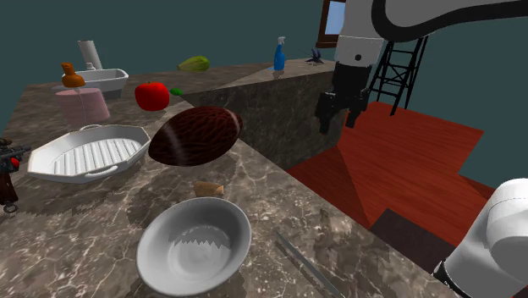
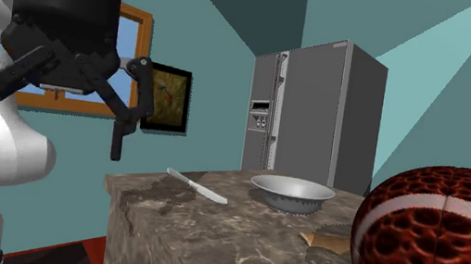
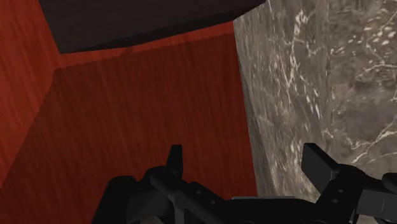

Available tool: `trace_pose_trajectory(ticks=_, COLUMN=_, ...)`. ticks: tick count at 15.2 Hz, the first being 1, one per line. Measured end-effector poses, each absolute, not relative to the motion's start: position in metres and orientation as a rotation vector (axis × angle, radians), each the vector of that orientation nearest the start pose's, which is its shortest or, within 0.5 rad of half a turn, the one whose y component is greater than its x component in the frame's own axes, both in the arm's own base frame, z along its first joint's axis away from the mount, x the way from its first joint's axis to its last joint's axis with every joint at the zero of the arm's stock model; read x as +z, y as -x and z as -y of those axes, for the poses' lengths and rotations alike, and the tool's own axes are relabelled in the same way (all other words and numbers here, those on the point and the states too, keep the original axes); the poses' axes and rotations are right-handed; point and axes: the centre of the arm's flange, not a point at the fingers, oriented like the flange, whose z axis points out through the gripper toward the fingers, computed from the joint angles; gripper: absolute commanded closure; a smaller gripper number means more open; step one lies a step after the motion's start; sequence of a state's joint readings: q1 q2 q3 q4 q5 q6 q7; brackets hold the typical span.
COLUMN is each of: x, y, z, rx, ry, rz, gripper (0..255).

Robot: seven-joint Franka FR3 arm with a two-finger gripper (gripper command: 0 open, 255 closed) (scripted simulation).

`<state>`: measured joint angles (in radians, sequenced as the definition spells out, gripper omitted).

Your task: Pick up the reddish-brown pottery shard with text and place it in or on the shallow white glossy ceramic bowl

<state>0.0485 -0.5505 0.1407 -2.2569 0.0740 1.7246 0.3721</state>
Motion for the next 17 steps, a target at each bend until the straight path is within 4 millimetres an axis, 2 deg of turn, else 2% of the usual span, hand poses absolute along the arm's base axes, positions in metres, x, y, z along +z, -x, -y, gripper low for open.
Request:
trace_pose_trajectory(ticks=4, x=0.564, y=-0.398, z=-0.143, rx=0.000, ry=3.127, rz=-0.350, gripper=0)
trace_pose_trajectory(ticks=14, x=0.544, y=-0.451, z=-0.261, rx=0.054, ry=3.144, rz=-0.389, gripper=0)
trace_pose_trajectory(ticks=17, x=0.535, y=-0.464, z=-0.305, rx=0.069, ry=3.148, rz=-0.399, gripper=0)
